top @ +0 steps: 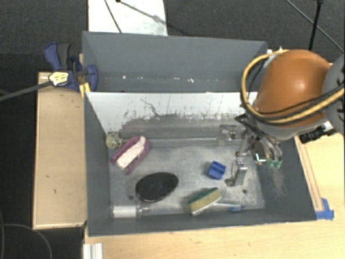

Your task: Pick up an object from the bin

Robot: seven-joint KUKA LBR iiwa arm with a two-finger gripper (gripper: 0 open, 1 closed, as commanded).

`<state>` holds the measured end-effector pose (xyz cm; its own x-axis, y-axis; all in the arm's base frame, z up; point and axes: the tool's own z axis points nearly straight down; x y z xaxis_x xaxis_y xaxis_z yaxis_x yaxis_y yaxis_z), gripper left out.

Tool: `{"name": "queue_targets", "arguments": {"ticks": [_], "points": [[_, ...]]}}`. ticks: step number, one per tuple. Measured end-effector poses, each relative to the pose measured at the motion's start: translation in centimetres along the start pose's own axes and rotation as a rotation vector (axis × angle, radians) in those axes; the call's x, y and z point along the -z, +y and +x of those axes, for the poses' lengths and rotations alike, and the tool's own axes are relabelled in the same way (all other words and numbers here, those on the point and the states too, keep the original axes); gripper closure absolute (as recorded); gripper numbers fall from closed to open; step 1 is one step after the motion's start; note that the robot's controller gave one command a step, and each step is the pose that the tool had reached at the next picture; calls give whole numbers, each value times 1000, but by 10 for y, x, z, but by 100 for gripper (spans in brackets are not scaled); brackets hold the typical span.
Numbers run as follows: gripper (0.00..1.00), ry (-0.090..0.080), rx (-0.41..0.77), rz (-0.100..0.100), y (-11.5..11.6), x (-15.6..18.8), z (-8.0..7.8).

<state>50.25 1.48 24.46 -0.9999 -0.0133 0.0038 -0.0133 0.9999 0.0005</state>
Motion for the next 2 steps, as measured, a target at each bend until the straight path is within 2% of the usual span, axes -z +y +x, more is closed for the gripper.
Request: {"name": "queue_targets", "arguments": {"ticks": [1, 2], "points": [[0, -11, -140, -1, -27, -174, -29], [0, -10, -306, 0, -49, -143, -38]]}}
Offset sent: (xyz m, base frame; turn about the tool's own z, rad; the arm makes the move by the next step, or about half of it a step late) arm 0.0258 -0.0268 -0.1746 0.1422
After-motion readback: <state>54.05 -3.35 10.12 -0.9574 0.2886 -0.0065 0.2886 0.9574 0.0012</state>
